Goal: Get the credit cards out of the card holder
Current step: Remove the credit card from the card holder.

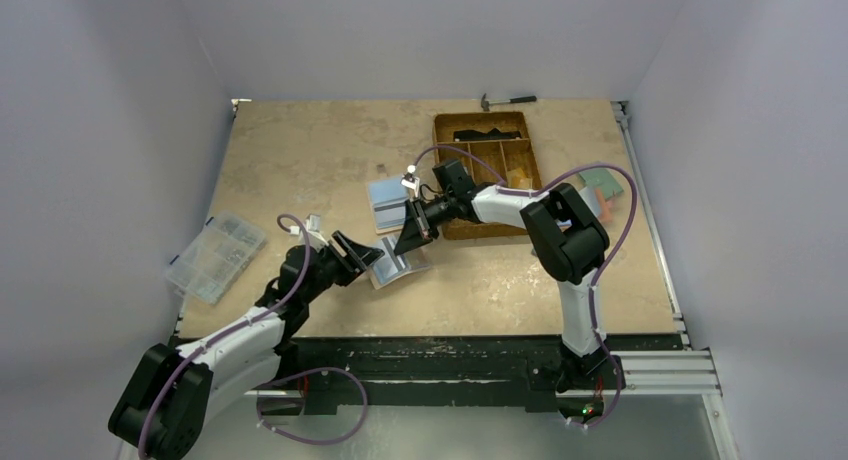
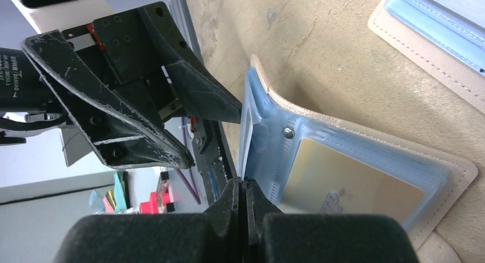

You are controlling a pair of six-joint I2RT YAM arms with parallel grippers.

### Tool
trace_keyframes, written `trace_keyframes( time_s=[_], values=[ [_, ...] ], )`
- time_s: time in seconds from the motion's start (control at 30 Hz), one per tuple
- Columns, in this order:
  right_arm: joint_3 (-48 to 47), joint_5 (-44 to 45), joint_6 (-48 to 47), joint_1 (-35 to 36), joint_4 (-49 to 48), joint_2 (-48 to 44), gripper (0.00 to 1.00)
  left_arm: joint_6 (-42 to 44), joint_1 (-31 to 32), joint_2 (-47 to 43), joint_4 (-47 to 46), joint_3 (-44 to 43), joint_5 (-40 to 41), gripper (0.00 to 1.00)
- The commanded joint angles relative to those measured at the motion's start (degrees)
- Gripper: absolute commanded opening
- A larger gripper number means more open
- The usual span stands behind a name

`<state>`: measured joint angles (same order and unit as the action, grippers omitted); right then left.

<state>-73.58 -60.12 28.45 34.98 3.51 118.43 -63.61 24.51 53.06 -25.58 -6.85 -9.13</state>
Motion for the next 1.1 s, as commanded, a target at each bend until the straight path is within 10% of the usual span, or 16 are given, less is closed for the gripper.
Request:
trace_keyframes(
  time_s=[0.0,0.5,0.83,1.07],
  values=[
    [0.4,-3.8,1.6,-0.2,-3.2,-3.6,0.0,-0.8,0.2,-0.3,-0.2,0.4,0.9,0.58],
    [1.4,-5.2,4.2,-0.3,-6.4,-3.1,0.0,-3.5,0.2,3.2,-7.4,2.0,-1.4,0.56],
    [0.6,-3.9,2.0,-0.2,-4.1,-3.0,0.0,-4.6,0.1,5.1,-11.2,3.7,-1.3,0.02],
    [-1.4,1.1,-3.6,-0.3,2.7,-2.3,0.0,-4.5,-0.5,2.8,-9.5,5.4,-0.7,0.0]
  ],
)
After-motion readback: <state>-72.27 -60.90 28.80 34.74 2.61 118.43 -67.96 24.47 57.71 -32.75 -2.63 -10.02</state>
